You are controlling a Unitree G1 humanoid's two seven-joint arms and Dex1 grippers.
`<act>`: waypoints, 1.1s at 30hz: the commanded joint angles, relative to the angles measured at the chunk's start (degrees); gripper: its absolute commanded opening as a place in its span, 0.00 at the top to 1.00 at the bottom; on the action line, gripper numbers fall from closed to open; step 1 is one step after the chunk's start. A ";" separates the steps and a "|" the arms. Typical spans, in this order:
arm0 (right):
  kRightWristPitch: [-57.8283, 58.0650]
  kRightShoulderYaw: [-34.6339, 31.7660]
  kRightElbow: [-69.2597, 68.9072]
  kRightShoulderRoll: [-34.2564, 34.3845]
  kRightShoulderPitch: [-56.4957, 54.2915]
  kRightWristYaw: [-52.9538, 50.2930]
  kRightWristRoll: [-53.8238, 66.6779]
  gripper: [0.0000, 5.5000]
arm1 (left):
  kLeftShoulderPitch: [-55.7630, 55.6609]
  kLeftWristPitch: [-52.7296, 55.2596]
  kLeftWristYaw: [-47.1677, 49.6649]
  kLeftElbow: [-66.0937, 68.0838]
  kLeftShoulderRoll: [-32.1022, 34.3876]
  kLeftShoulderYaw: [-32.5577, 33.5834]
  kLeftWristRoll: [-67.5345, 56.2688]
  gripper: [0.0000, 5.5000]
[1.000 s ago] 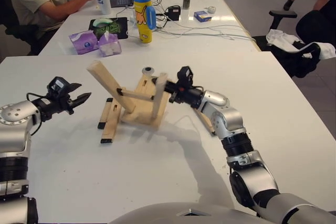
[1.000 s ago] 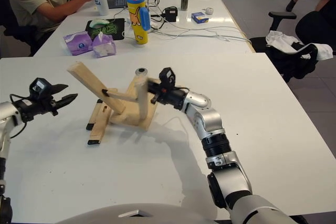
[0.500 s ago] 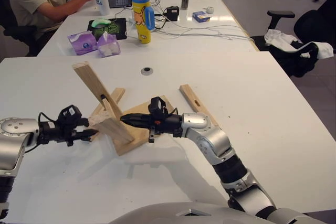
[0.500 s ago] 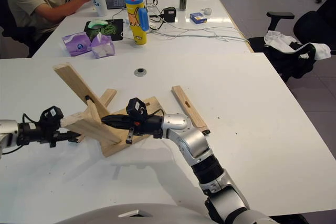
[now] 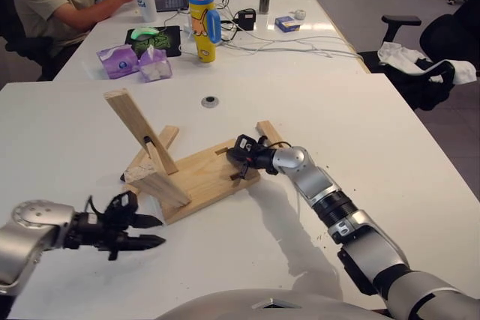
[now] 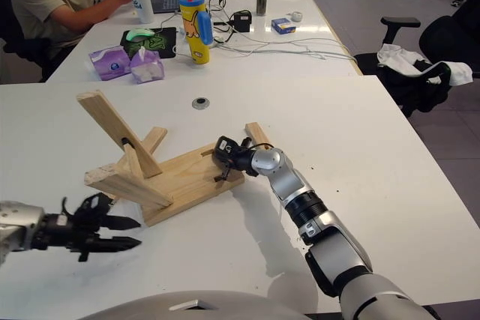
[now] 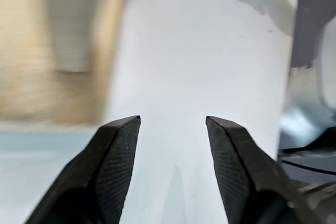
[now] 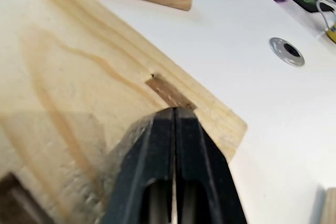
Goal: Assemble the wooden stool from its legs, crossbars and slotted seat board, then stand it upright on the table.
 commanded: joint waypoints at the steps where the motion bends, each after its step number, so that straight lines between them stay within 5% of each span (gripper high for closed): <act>1: 11.40 6.76 -2.69 -5.94 4.89 8.30 -5.27 1.00 | 2.22 1.24 9.36 -2.42 -4.83 -5.90 3.91 0.58; 6: 20.09 9.22 -13.44 -10.65 9.42 12.94 -4.57 1.00 | -1.63 -2.42 21.87 2.22 -9.80 -12.90 15.11 0.58; 15: 28.19 10.52 -25.86 -14.64 16.55 14.25 -1.37 1.00 | -14.45 -5.75 38.72 15.06 -20.25 -14.75 24.10 0.58; 26: 25.92 9.41 -25.03 -7.69 17.69 7.03 -0.71 1.00 | -31.71 -16.86 42.92 37.39 -31.58 -21.29 31.51 0.58; 33: 21.50 6.08 -20.26 -4.62 16.95 2.79 -0.20 1.00 | -30.71 -18.28 41.09 39.26 -30.50 -21.57 33.48 0.58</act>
